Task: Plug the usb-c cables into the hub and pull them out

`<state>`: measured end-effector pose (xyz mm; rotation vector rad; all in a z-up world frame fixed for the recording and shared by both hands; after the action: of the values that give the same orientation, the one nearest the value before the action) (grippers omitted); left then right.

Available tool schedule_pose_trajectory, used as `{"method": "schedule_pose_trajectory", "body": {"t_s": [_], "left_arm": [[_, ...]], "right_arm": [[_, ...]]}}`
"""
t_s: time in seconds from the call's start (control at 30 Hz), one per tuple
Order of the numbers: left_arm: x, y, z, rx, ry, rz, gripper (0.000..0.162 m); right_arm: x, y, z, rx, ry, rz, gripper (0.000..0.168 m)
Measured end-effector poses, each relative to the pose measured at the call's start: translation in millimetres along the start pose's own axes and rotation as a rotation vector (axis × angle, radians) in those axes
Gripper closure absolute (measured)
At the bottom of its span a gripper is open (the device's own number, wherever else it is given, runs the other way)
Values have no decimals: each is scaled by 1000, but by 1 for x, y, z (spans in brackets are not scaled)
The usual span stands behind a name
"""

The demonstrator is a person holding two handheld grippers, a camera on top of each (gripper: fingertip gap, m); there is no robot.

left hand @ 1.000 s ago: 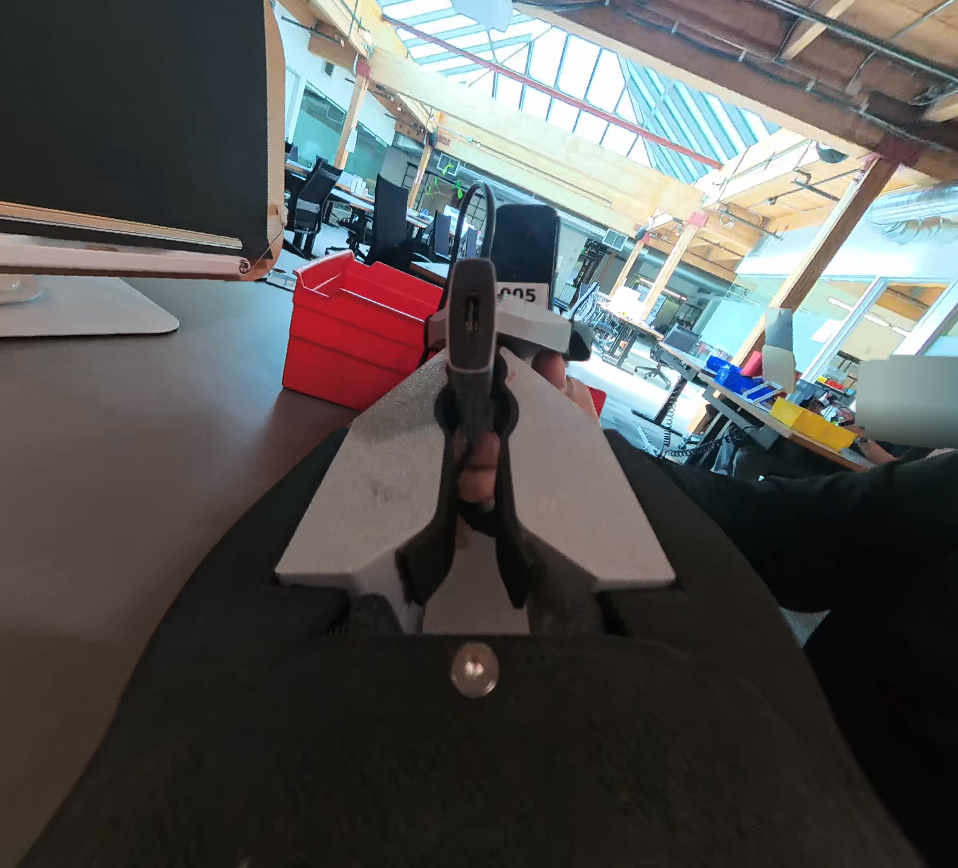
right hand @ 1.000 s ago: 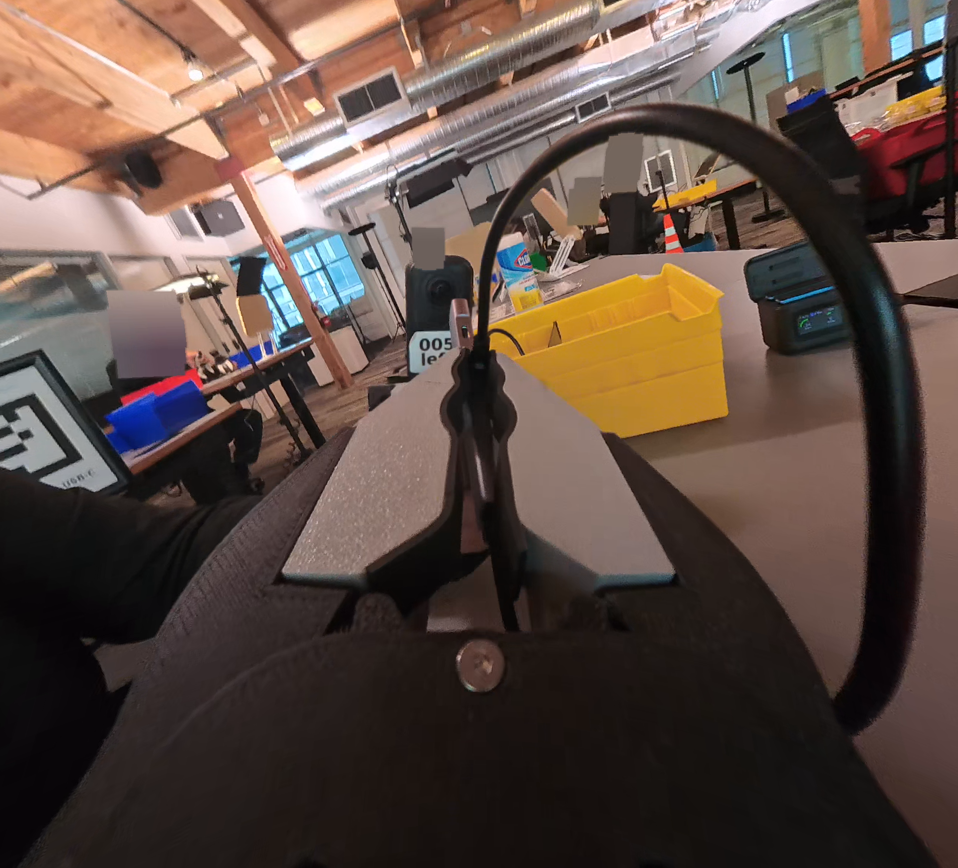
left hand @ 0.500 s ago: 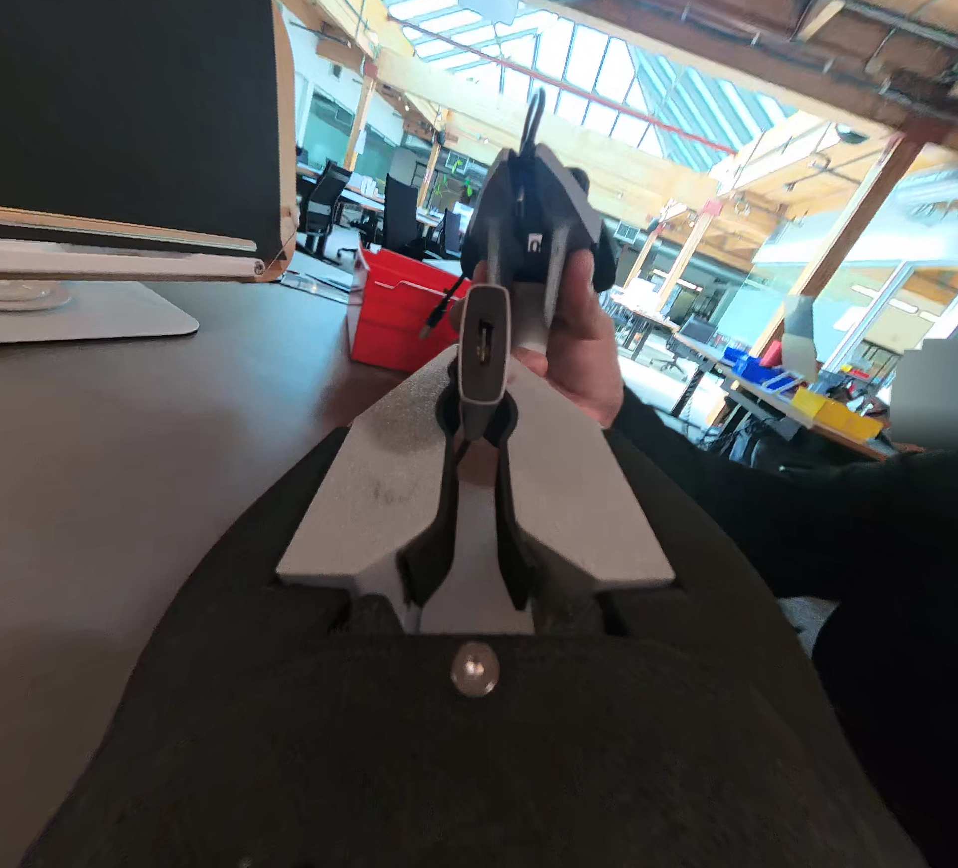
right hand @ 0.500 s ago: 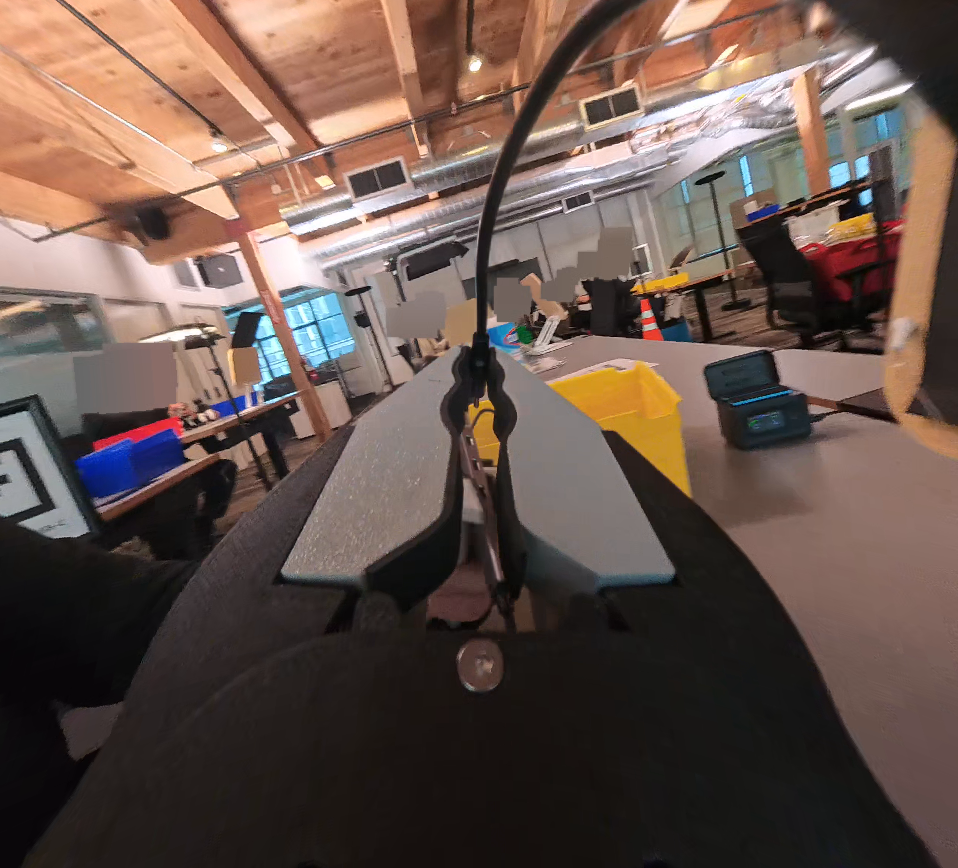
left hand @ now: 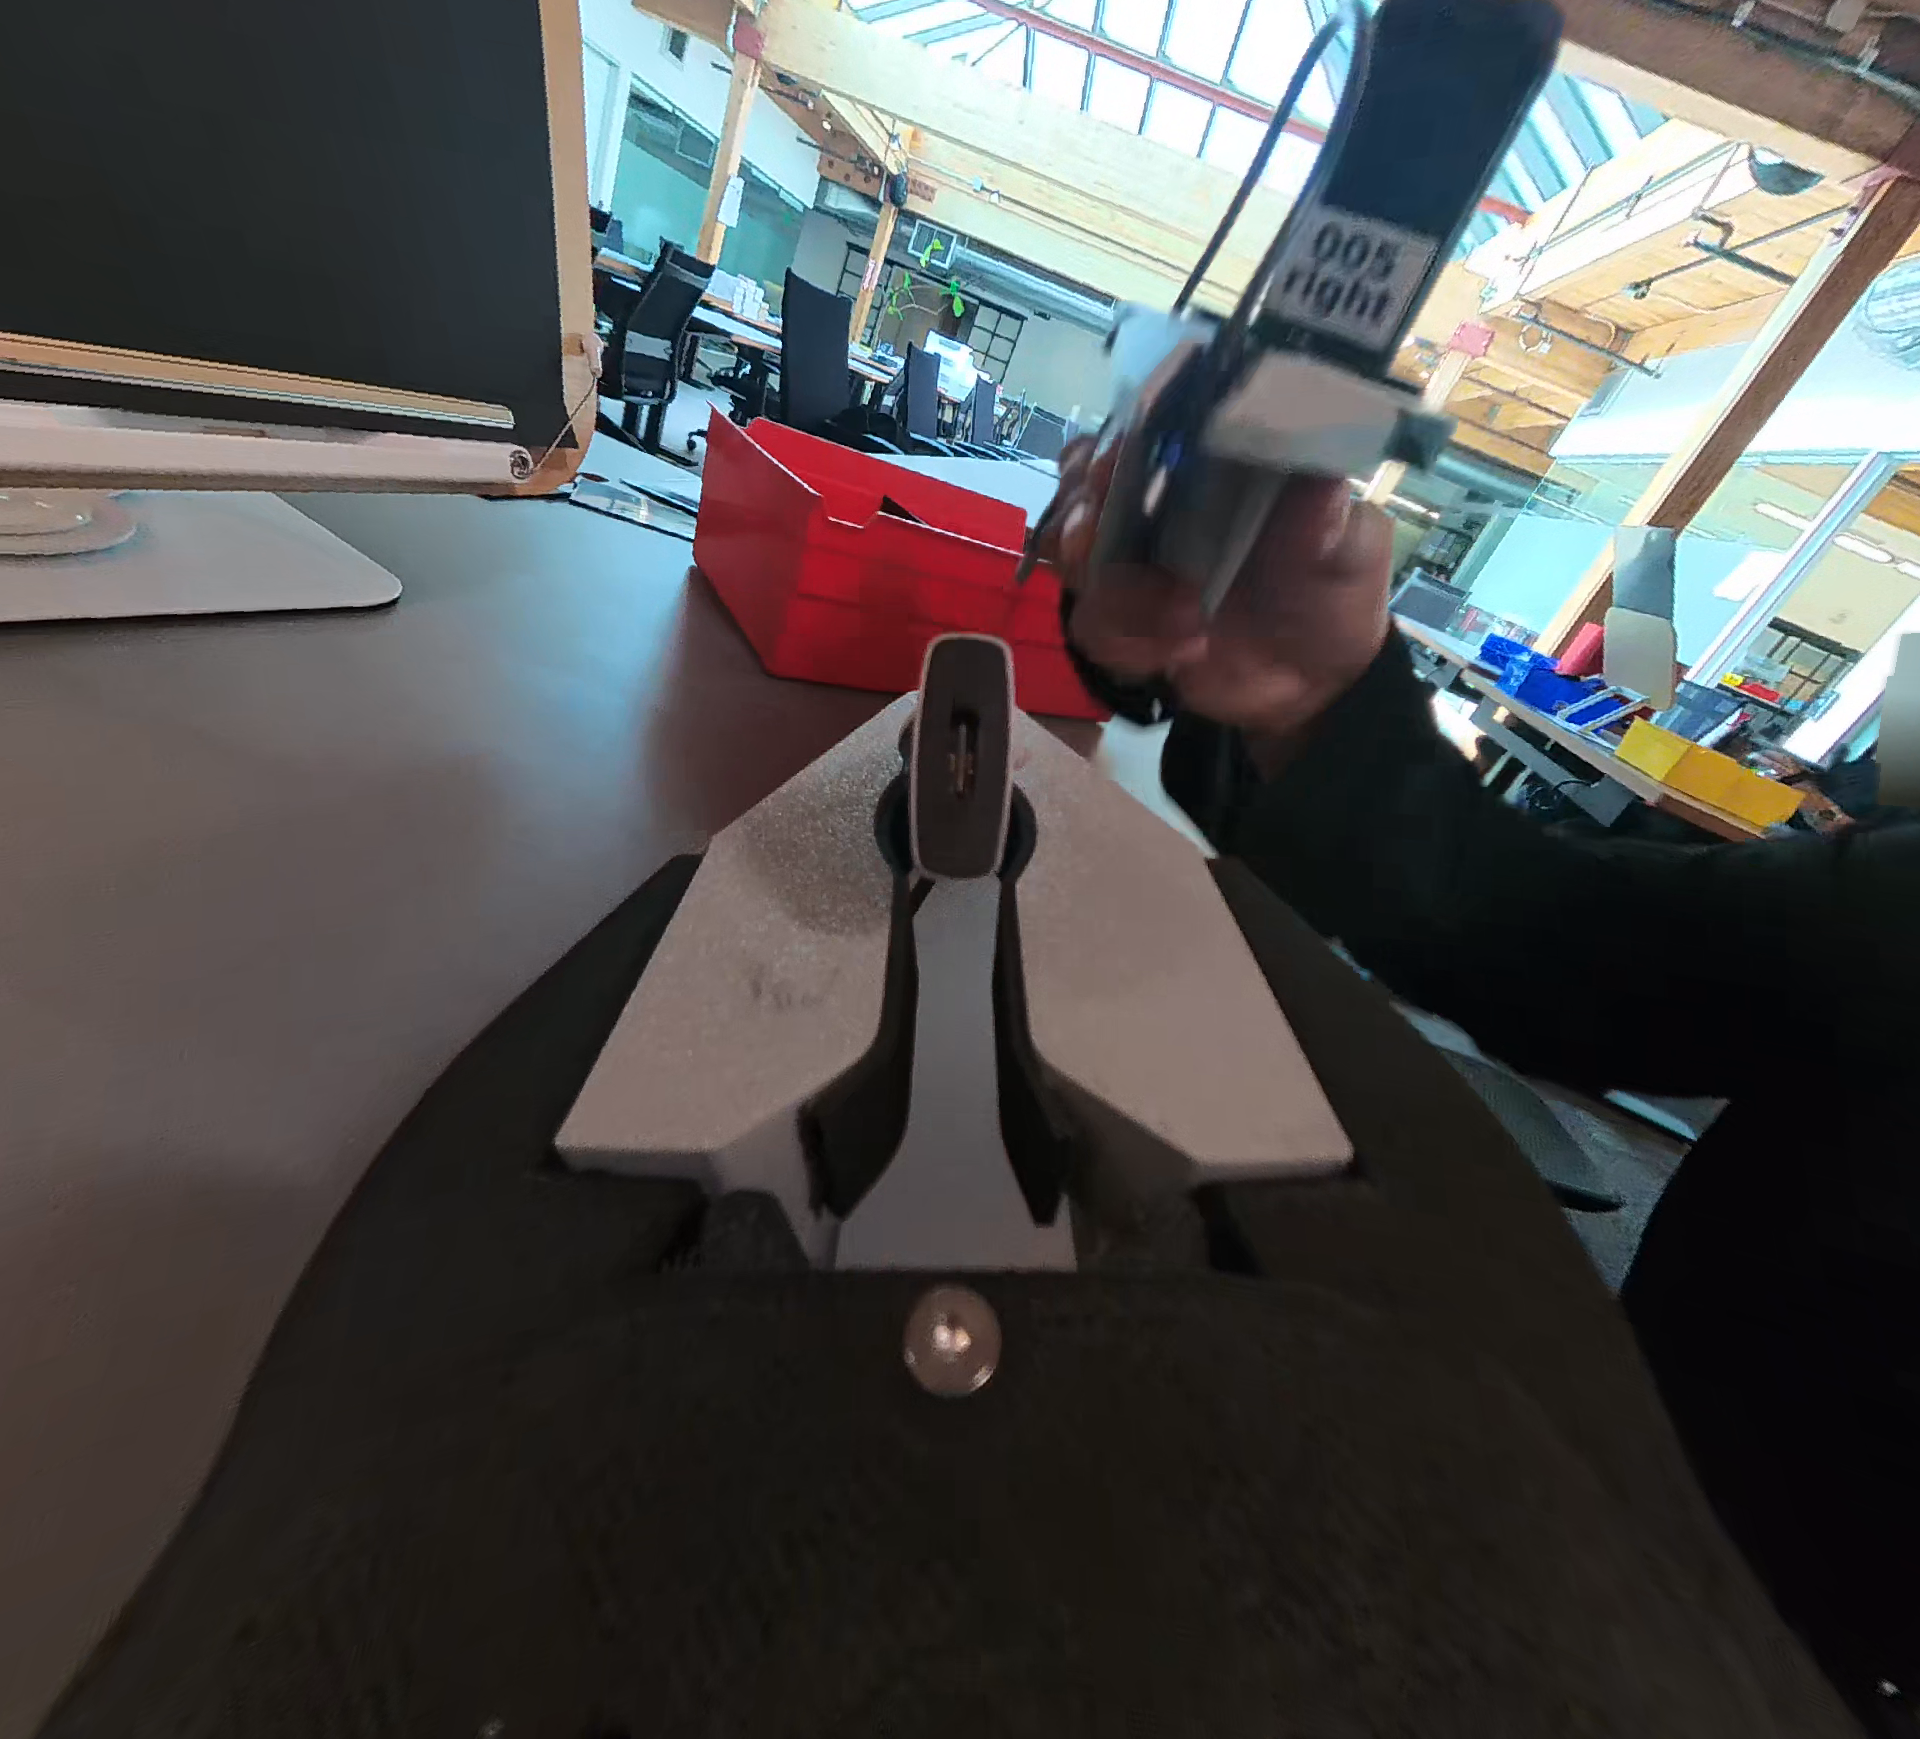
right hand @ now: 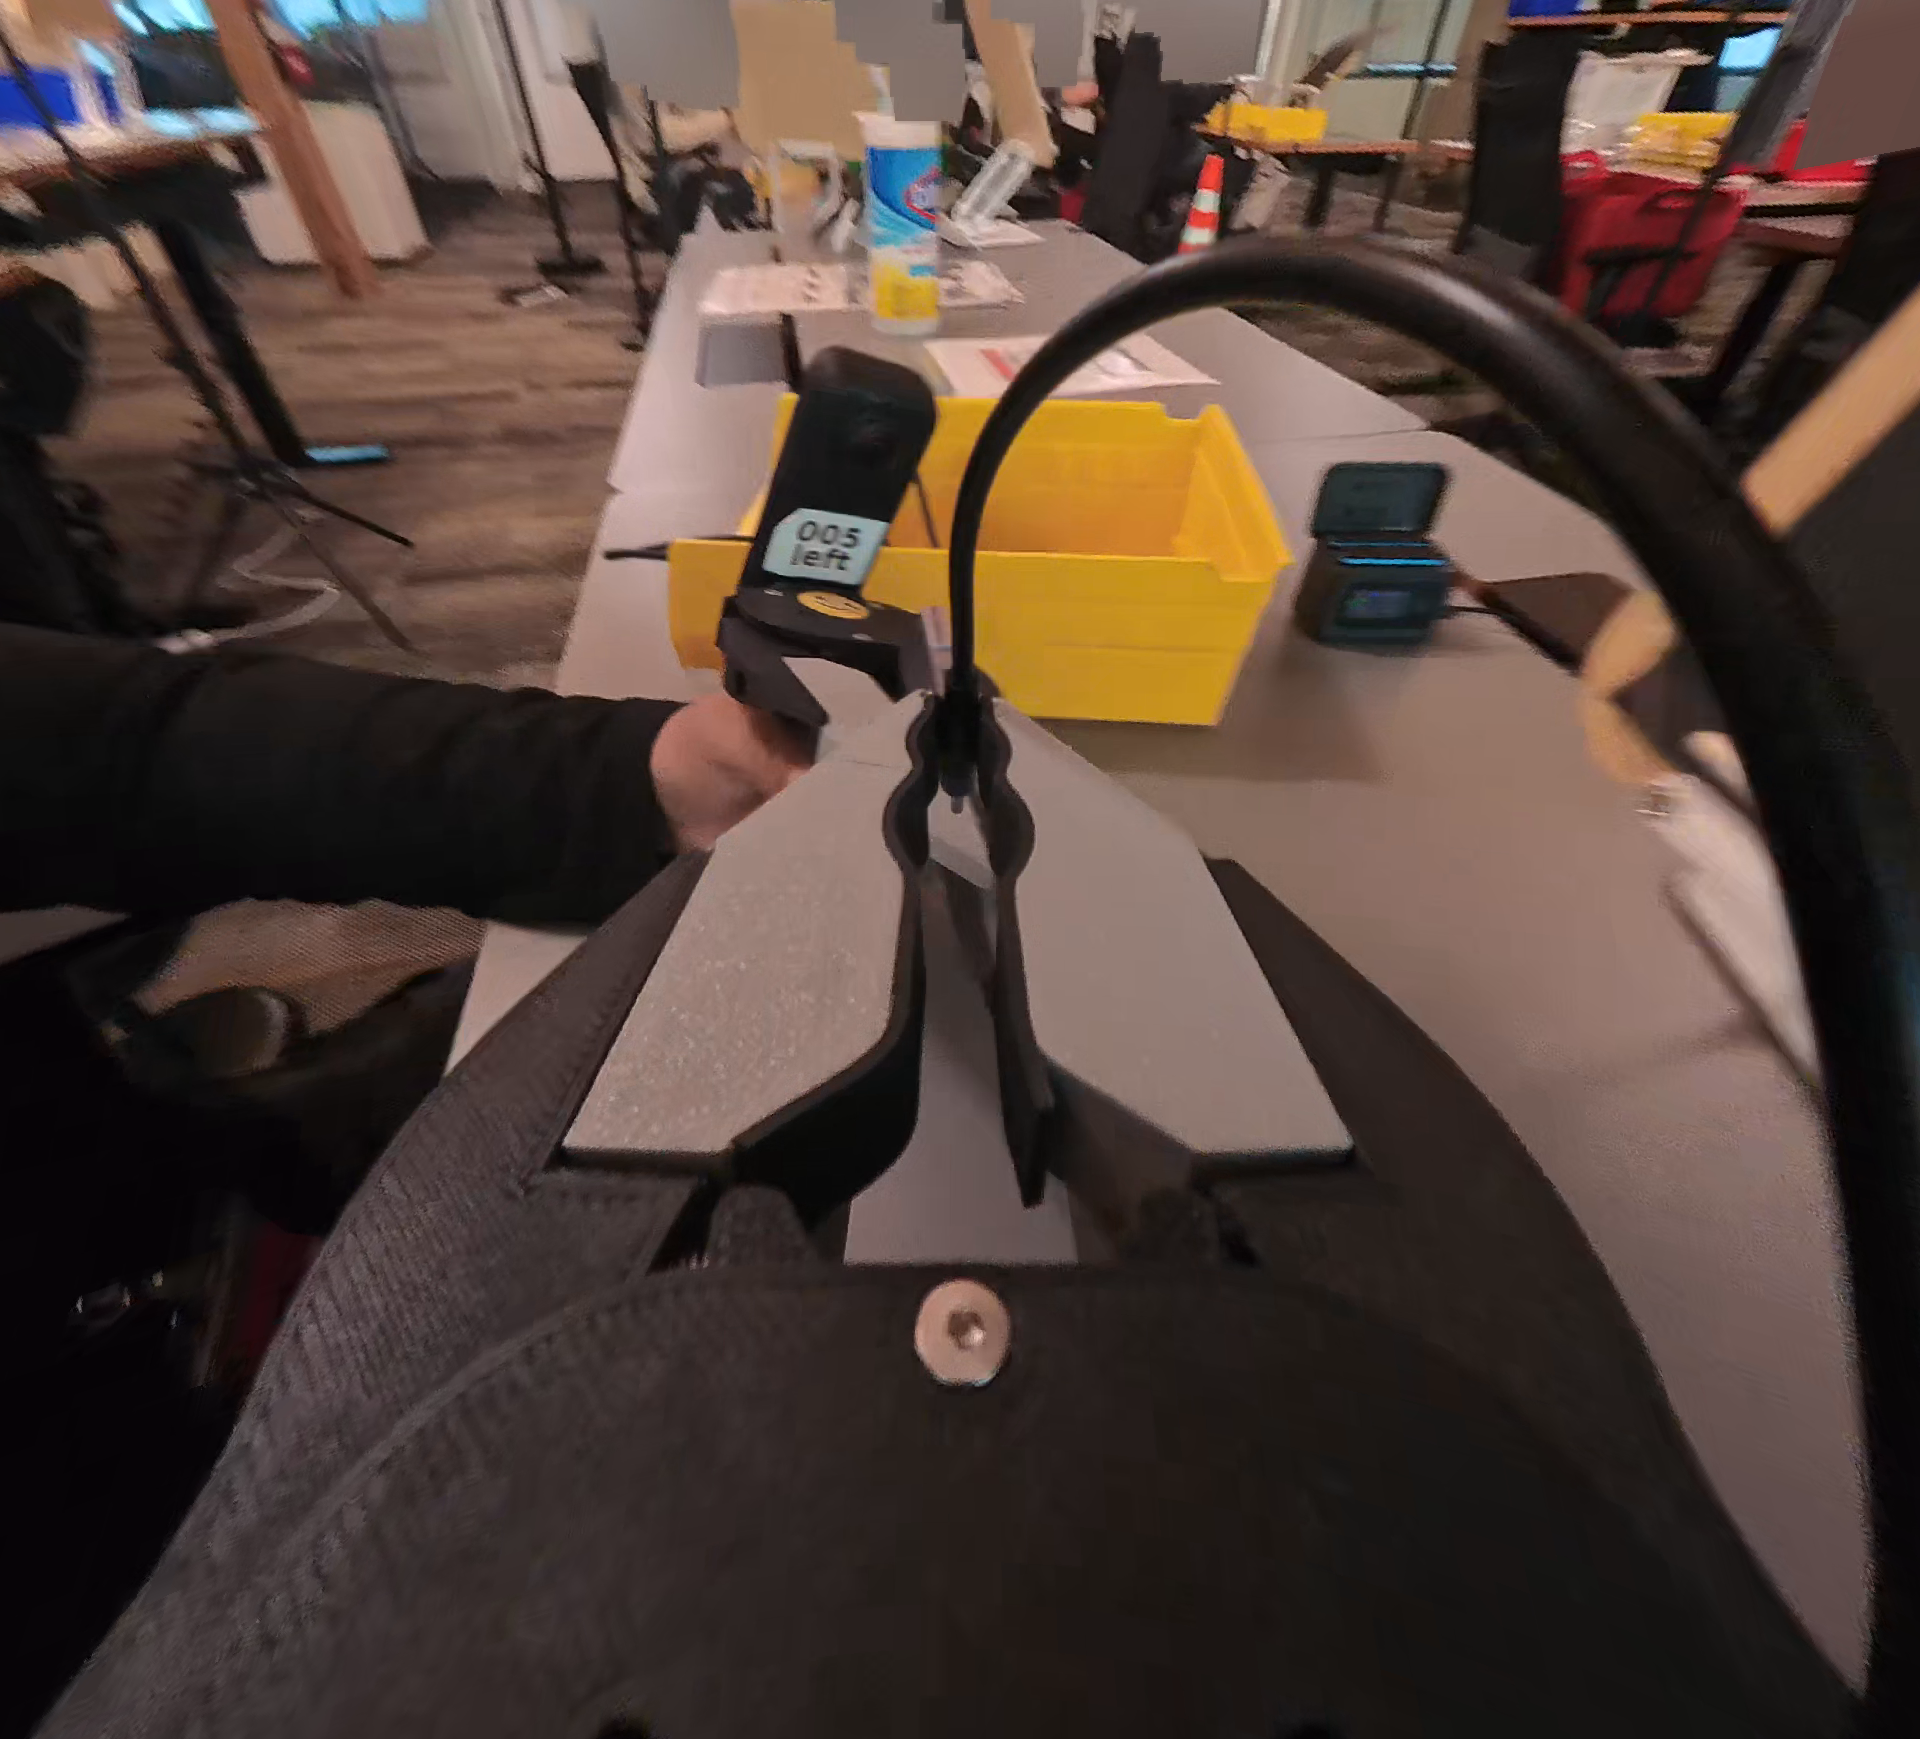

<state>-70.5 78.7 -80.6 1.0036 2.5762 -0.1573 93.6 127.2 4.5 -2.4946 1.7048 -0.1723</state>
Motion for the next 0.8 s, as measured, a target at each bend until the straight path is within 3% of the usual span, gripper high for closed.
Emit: {"method": "schedule_pose_trajectory", "body": {"t_s": [0.17,0.27,0.37,0.47,0.53,0.63,0.7,0.8], "left_arm": [[0,1,0,7,-4,1,155],[1,1,1,14,-13,-9,155],[2,0,-1,9,-13,-14,155],[1,-1,-2,1,-20,-7,155],[1,0,-1,9,-20,-3,155],[-1,2,3,36,-11,-2,156],[-2,4,5,51,-1,-1,155],[-2,4,6,60,-1,-1,155]], "right_arm": [[2,-118,-80,217,-167,310,165],[-8,-198,-110,449,-142,530,165],[-22,-278,-83,783,-4,780,165],[-24,-331,-9,983,238,828,165],[-20,-345,50,1082,426,768,165],[-11,-332,120,1183,600,618,165],[-10,-308,137,1092,653,518,165],[-14,-273,128,827,730,390,164]]}}
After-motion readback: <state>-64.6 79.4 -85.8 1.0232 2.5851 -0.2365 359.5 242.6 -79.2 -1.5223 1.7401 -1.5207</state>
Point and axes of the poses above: each gripper's, where its closed fingertips meet, y out along the fingers, z out of its underside, x = y × z across the jaws, the point moved 9 cm from there along -y, back along the fingers, and after that the axes turned 14 degrees about -z, right-handed, at the moved point
